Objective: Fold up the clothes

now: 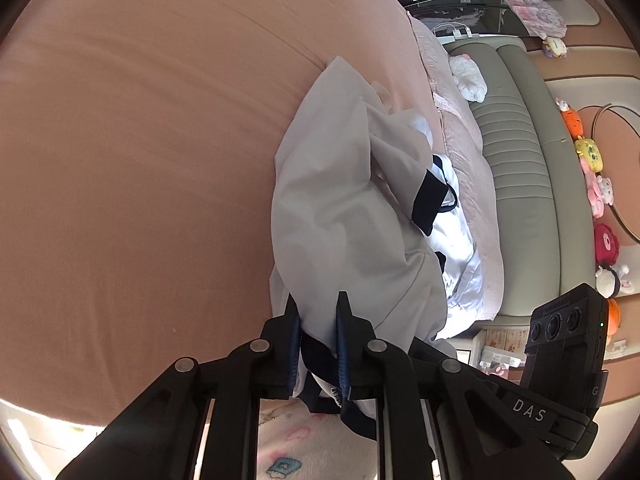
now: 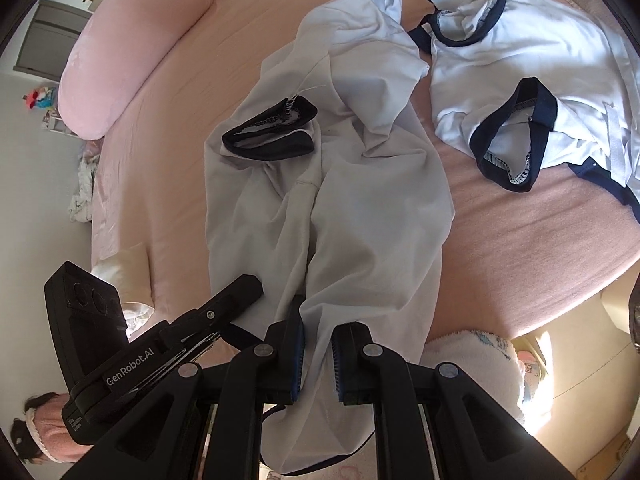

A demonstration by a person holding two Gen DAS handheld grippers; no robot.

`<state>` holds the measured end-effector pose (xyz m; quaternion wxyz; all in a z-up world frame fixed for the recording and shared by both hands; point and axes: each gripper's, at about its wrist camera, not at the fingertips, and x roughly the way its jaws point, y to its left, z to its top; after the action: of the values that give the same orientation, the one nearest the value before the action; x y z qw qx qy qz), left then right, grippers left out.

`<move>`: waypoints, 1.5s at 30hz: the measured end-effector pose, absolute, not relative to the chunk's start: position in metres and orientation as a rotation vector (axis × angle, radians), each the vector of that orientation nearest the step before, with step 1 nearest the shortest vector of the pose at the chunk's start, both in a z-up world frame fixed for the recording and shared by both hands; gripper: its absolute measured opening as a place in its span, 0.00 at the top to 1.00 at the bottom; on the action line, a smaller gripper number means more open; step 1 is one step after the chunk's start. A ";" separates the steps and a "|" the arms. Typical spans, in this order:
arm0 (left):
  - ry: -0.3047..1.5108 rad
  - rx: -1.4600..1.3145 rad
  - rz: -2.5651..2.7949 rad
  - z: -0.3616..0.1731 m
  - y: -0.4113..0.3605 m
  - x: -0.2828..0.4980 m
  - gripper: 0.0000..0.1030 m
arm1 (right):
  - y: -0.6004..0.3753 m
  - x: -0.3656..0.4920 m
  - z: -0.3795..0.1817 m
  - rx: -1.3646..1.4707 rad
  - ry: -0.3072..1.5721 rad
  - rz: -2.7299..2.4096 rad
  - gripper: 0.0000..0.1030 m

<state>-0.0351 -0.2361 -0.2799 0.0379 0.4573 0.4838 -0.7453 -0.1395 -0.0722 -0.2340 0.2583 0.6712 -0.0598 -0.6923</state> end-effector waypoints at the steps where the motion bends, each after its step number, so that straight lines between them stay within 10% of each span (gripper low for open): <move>1: 1.468 1.389 -2.298 -0.278 -0.239 -0.033 0.87 | -0.080 -0.139 -0.233 1.814 -0.145 -1.873 0.90; 37: 1.304 1.317 -2.237 -0.252 -0.315 0.017 0.82 | -0.192 -0.115 -0.223 1.729 0.136 -1.685 0.89; 42: 1.437 1.253 -2.210 -0.246 -0.318 0.025 0.36 | -0.175 -0.118 -0.200 1.661 0.161 -1.799 0.37; 45: 1.522 1.216 -2.209 -0.241 -0.317 0.029 0.30 | -0.163 -0.120 -0.190 1.629 0.129 -1.839 0.32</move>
<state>0.0291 -0.3170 -0.2407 0.0980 0.4110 0.5144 -0.7463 -0.1204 -0.1631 -0.1897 0.3342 0.6240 0.0494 -0.7046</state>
